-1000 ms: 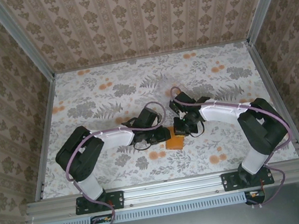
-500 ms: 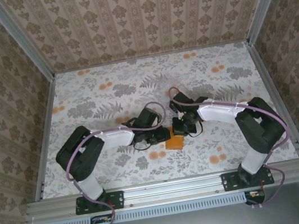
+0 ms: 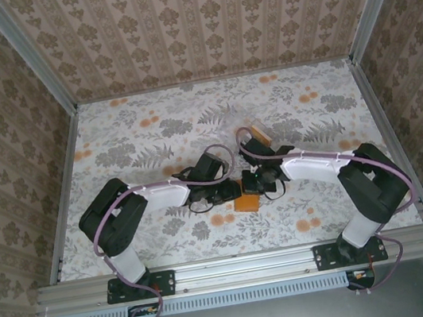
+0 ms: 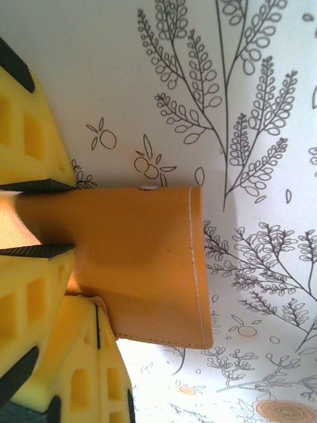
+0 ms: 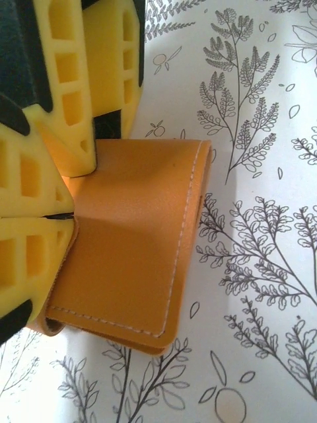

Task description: Put the credit cards into the card holder

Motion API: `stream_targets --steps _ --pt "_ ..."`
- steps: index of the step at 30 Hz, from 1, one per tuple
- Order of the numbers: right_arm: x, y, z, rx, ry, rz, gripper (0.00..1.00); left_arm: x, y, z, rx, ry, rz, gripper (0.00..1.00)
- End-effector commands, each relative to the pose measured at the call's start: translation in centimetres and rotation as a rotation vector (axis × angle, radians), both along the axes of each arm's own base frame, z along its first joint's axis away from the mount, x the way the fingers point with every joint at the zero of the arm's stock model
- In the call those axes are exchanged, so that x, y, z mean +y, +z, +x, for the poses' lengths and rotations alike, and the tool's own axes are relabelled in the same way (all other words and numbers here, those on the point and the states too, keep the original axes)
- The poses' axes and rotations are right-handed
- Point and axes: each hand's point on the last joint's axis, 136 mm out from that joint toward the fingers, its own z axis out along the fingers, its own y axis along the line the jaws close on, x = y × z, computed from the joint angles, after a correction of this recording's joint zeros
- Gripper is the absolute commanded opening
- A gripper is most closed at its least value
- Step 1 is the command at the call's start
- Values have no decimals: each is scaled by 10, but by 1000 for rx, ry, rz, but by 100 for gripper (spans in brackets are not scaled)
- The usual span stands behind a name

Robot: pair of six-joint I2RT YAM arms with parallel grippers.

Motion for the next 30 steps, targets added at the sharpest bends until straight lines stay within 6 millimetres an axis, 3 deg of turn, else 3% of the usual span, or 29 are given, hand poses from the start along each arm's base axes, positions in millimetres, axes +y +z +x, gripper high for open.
stream_targets --steps 1,4,6,12,15,19,23,26,30 --pt "-12 8 -13 -14 5 -42 19 4 4 -6 -11 -4 -3 30" --pt "-32 71 13 -214 -58 -36 37 7 16 -4 -57 -5 -14 35" --pt "-70 99 23 -330 -136 -124 47 9 26 -1 -94 -7 -12 38" --pt "-204 143 35 -546 -440 -515 73 27 46 11 -217 21 49 55" --pt "-235 148 48 -633 -455 -644 81 49 58 26 -314 62 138 66" --pt "-259 140 70 -731 -463 -791 84 96 80 52 -460 138 312 78" --pt "-262 114 93 -799 -418 -764 86 157 99 83 -550 274 453 96" --pt "-257 92 107 -831 -388 -710 87 203 112 99 -611 381 552 99" --pt "-236 84 124 -919 -301 -618 87 265 126 113 -698 521 725 100"
